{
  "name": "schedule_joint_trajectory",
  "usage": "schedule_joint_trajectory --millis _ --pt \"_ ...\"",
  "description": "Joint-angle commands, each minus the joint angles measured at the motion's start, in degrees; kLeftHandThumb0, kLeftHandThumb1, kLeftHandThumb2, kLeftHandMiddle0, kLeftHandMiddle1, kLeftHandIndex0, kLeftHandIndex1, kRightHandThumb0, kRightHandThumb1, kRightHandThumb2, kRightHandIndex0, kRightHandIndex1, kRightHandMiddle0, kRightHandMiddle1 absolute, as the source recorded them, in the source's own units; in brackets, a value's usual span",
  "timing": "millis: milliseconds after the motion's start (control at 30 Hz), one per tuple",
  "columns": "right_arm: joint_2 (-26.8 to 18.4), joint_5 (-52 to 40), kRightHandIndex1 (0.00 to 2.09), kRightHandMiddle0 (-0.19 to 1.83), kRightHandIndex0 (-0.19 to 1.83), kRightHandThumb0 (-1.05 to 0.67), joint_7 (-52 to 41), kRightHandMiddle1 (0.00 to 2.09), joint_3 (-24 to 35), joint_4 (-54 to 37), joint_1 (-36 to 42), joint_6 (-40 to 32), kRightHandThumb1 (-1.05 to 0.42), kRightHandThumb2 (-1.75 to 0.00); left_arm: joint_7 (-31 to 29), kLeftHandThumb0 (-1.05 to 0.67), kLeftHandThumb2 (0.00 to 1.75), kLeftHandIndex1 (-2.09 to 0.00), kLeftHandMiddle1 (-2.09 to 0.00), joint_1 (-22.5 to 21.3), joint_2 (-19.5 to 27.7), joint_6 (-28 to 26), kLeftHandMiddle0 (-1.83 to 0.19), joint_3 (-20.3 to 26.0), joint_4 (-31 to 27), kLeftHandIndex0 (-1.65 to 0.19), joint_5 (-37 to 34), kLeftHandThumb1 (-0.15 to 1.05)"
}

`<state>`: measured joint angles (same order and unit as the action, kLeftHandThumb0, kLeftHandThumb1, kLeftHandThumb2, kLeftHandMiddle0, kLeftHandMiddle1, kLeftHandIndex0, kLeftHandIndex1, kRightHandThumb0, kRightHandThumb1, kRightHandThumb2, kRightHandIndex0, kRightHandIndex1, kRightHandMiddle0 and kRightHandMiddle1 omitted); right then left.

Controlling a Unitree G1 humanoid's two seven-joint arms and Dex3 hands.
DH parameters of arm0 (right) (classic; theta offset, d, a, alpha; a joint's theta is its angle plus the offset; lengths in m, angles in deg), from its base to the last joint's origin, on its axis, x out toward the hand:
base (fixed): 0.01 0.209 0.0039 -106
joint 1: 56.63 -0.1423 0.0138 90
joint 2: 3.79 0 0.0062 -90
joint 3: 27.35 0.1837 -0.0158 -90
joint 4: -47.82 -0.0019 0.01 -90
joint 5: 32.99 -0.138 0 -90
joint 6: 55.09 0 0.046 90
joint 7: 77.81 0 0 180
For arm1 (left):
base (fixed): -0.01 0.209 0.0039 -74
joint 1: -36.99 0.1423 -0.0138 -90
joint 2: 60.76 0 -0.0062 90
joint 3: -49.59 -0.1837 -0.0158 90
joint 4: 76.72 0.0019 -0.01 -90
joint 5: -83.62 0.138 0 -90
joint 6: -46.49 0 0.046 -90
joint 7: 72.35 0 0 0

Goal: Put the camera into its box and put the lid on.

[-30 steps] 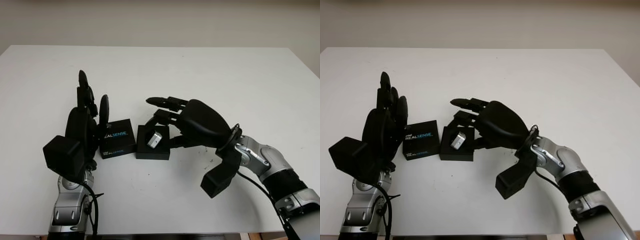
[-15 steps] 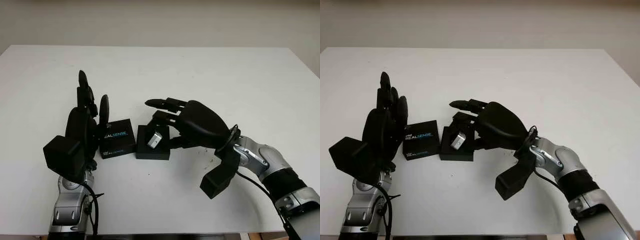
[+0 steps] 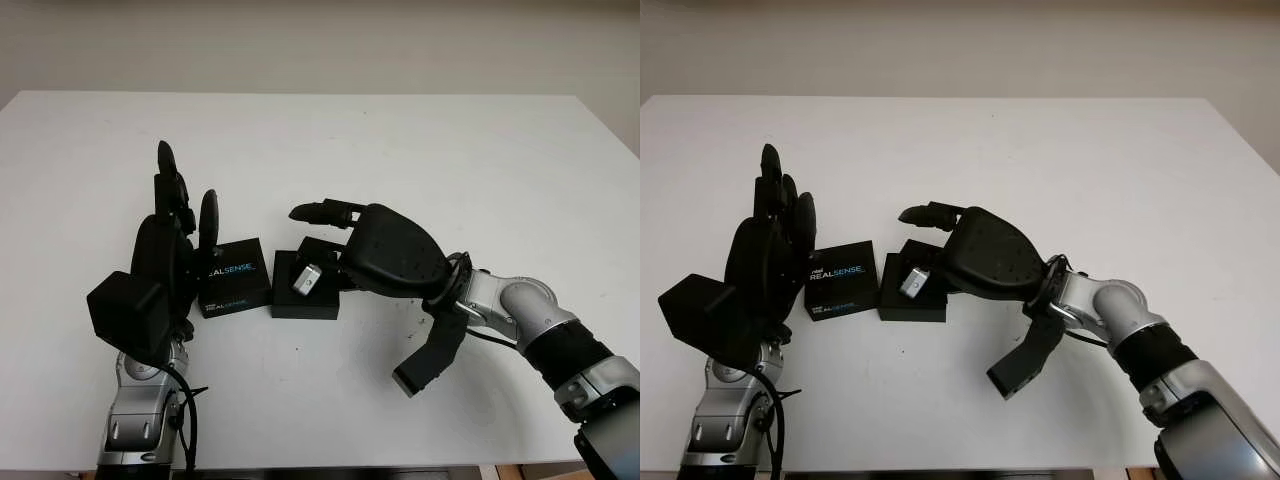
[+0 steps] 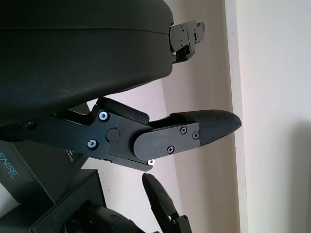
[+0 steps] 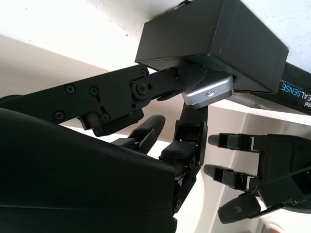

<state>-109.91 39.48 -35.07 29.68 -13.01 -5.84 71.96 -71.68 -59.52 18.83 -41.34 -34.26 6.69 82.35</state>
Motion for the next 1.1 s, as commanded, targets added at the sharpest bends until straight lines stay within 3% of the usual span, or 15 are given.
schedule_joint_trajectory --millis 0,200,400,633,1067 --pt "-0.63 0.85 0.4 0.71 0.58 -0.43 0.8 1.05 -1.38 1.23 -0.77 -1.13 -0.83 -0.05 0.18 -0.72 0.58 0.0 0.0 0.48 -0.31 0.32 0.19 -0.05 -0.7 0.19 0.15 1.05" --pt "-0.05 -1.64 0.42 0.73 0.59 -0.42 2.5 1.17 -1.82 2.87 -0.75 -1.03 -0.82 -0.05 0.12 -0.72 0.58 0.0 0.0 0.61 -0.35 0.38 0.19 -0.1 -0.81 0.19 0.07 1.05" --pt "1.86 -19.98 0.64 0.58 0.38 -0.37 -7.54 1.32 2.23 6.84 0.62 8.47 -0.84 -0.06 0.04 -0.72 0.58 0.0 0.0 0.7 -0.27 0.17 0.19 -0.13 -0.81 0.19 0.08 1.05" --pt "2.78 -31.11 0.69 0.54 0.31 -0.34 -15.36 1.37 6.96 6.99 2.23 12.57 -0.89 -0.06 0.04 -0.72 0.58 0.0 0.0 0.65 -0.25 0.3 0.19 -0.06 -0.78 0.19 0.0 1.05" --pt "4.0 -32.7 0.74 0.5 0.26 -0.33 -19.12 1.42 11.31 5.63 4.45 13.75 -0.9 -0.06 0.09 -0.71 0.58 0.0 0.0 0.65 -0.3 0.23 0.19 0.0 -0.91 0.19 -0.06 1.05"
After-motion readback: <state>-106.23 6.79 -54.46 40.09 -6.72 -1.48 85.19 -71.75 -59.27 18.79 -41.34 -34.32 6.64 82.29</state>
